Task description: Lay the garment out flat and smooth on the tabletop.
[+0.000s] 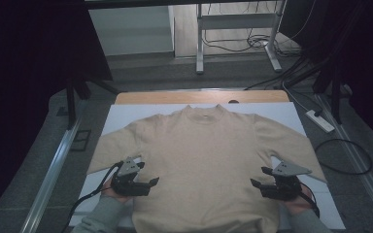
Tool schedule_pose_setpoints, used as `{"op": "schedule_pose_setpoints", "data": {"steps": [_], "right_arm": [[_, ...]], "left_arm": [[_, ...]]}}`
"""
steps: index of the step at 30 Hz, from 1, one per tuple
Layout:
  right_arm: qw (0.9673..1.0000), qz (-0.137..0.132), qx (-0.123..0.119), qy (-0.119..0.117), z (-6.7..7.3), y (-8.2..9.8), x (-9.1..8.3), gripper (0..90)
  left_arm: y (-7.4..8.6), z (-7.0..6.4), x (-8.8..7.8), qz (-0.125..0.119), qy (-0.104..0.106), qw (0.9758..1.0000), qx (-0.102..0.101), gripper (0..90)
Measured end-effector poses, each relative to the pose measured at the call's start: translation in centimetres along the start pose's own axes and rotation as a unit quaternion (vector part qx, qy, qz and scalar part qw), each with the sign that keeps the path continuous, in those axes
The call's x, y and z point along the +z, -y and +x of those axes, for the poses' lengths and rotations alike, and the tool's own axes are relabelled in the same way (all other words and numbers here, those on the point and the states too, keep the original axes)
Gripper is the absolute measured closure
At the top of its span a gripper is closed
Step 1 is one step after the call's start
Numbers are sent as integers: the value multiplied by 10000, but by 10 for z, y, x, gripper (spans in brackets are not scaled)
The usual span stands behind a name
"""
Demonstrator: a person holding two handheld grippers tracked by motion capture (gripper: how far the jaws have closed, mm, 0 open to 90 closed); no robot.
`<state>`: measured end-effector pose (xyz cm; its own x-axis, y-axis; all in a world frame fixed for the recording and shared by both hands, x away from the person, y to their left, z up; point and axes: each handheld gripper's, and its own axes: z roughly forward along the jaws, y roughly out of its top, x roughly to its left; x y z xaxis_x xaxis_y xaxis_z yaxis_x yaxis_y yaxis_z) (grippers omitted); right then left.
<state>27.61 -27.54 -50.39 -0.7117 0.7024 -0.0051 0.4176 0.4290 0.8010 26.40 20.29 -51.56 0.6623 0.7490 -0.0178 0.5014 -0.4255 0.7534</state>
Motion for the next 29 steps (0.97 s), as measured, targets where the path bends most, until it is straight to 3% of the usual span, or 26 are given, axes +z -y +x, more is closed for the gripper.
{"op": "schedule_pose_setpoints", "data": {"steps": [4, 5, 6, 14, 15, 16, 29], "right_arm": [[10000, 0, 0, 0, 0, 0, 0, 360], [10000, 0, 0, 0, 0, 0, 0, 360], [9999, 2, 20, 111, -12, 13, -2, 343], [9999, 12, 32, 115, -13, 14, -4, 342], [9999, 12, 32, 115, -13, 14, -4, 342], [9993, -228, 253, 139, -22, 23, -19, 340], [9995, -244, 160, 144, -20, 24, -19, 325]], "left_arm": [[0, 0, 0, 0, 0, 10000, 0, 209], [9, -11, -14, -98, 173, 9998, -100, 209], [10, -12, -15, -100, 183, 9997, -91, 194], [10, -12, -15, -100, 183, 9997, -91, 194], [15, -8, -19, -180, 227, 9991, -319, 194], [15, -8, -19, -180, 227, 9991, -319, 196], [14, -6, -17, -188, 242, 9989, -348, 195]]}}
